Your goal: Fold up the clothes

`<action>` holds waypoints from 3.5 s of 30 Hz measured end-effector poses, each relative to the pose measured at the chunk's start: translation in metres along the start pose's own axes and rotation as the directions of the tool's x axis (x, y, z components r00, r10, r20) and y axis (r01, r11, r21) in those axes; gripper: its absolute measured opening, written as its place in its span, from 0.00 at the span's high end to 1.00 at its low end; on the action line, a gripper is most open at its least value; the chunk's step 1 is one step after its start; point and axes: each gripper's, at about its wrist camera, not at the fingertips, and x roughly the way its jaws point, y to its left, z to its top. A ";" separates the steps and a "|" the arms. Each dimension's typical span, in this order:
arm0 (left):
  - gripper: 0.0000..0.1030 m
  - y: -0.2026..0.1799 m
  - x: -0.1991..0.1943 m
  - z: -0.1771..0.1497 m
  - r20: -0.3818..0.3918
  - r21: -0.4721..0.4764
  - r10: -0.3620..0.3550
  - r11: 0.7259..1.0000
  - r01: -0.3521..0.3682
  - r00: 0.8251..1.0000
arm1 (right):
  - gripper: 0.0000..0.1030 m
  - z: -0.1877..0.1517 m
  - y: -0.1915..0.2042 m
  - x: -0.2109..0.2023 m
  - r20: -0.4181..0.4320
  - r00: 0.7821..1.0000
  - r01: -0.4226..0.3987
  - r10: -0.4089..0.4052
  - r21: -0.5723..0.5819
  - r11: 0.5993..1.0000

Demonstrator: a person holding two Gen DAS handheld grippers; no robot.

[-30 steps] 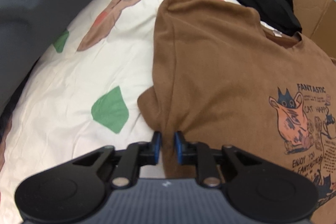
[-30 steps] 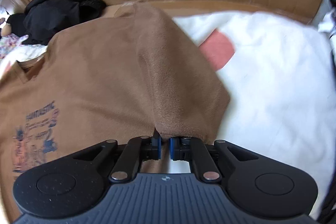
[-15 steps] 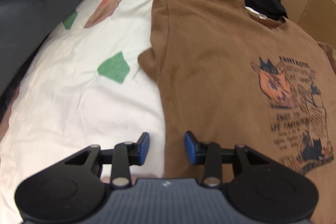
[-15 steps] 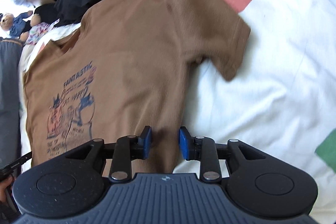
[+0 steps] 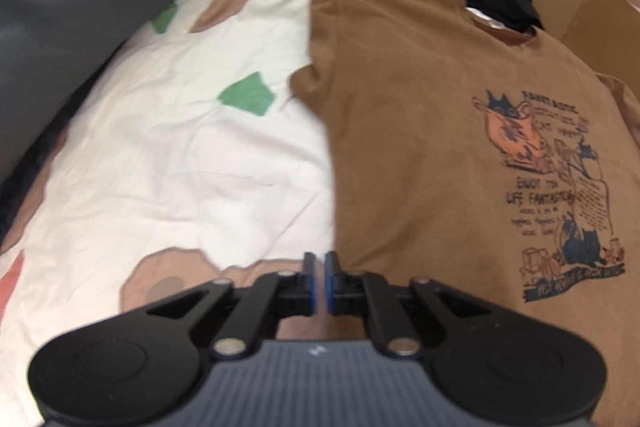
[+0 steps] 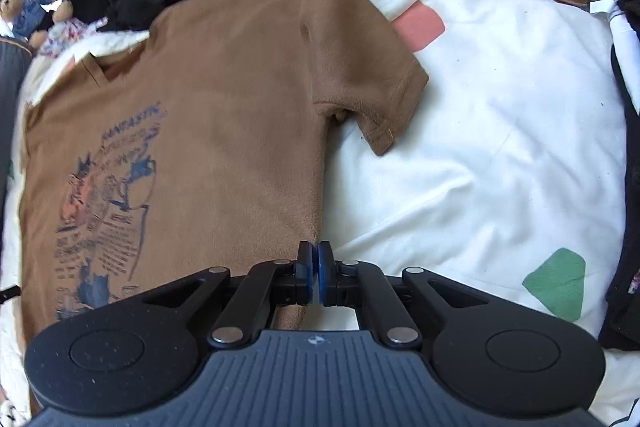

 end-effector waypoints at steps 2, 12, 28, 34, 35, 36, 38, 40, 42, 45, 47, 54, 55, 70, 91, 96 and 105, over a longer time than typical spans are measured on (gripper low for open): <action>0.80 0.004 -0.006 -0.003 -0.009 -0.011 -0.015 1.000 0.015 1.000 | 0.96 -0.002 0.000 -0.006 0.000 1.000 0.022 -0.022 0.009 1.000; 0.52 -0.001 -0.031 -0.038 -0.050 0.045 -0.011 0.999 0.014 0.999 | 0.78 -0.028 -0.010 -0.025 0.000 0.999 -0.041 0.041 0.080 0.996; 0.40 -0.002 -0.057 -0.114 -0.153 0.062 0.015 0.998 -0.006 0.988 | 0.68 -0.109 -0.012 -0.041 -0.052 0.993 -0.099 0.103 0.075 0.992; 0.41 0.008 -0.069 -0.147 -0.184 0.018 -0.016 1.000 0.020 0.983 | 0.68 -0.136 -0.020 -0.047 -0.056 0.989 -0.132 0.138 0.100 0.986; 0.43 0.010 -0.071 -0.151 -0.183 0.005 -0.023 1.000 0.025 0.983 | 0.68 -0.139 -0.021 -0.048 -0.062 0.987 -0.139 0.145 0.103 0.985; 0.46 0.013 -0.073 -0.154 -0.181 -0.011 -0.037 0.999 0.035 0.983 | 0.68 -0.142 -0.022 -0.049 -0.067 0.986 -0.146 0.153 0.107 0.984; 0.53 0.018 -0.077 -0.161 -0.179 -0.040 -0.062 0.998 0.056 0.982 | 0.67 -0.148 -0.024 -0.050 -0.077 0.983 -0.157 0.166 0.113 0.981; 0.62 0.021 -0.081 -0.167 -0.174 -0.058 -0.091 0.995 0.082 0.981 | 0.61 -0.154 -0.024 -0.051 -0.088 0.982 -0.159 0.169 0.112 0.981; 0.82 0.022 -0.083 -0.170 -0.168 -0.072 -0.110 0.992 0.099 0.980 | 0.55 -0.159 -0.023 -0.051 -0.104 0.980 -0.157 0.168 0.105 0.982; 0.93 0.024 -0.085 -0.172 -0.158 -0.104 -0.138 0.987 0.123 0.978 | 0.51 -0.164 -0.020 -0.053 -0.123 0.978 -0.159 0.168 0.085 0.984; 0.95 0.021 -0.087 -0.170 -0.152 -0.103 -0.146 0.986 0.131 0.978 | 0.48 -0.165 -0.019 -0.055 -0.125 0.975 -0.173 0.183 0.083 0.981; 0.94 0.001 -0.089 -0.164 -0.141 -0.080 -0.196 0.979 0.186 0.970 | 0.43 -0.179 -0.002 -0.048 -0.221 0.963 -0.159 0.153 -0.011 0.987; 0.93 -0.003 -0.088 -0.164 -0.145 -0.075 -0.208 0.977 0.199 0.967 | 0.44 -0.182 0.000 -0.047 -0.228 0.963 -0.156 0.145 -0.032 0.987; 0.83 -0.042 -0.074 -0.180 -0.199 0.001 -0.240 0.970 0.245 0.950 | 0.94 -0.188 -0.002 -0.041 -0.247 0.966 -0.108 0.077 -0.113 0.988; 0.94 0.009 -0.101 -0.180 -0.147 -0.084 -0.125 0.990 0.114 0.981 | 0.92 -0.186 -0.013 -0.045 -0.212 0.971 -0.120 0.109 -0.038 0.992; 0.95 0.039 -0.112 -0.171 -0.131 -0.149 -0.128 0.983 0.108 0.983 | 0.91 -0.182 -0.017 -0.045 -0.194 0.973 -0.127 0.123 -0.008 0.992; 0.95 0.043 -0.097 -0.187 -0.209 -0.184 -0.145 0.977 0.107 0.967 | 0.90 -0.184 -0.021 -0.042 -0.202 0.969 -0.140 0.140 0.016 0.990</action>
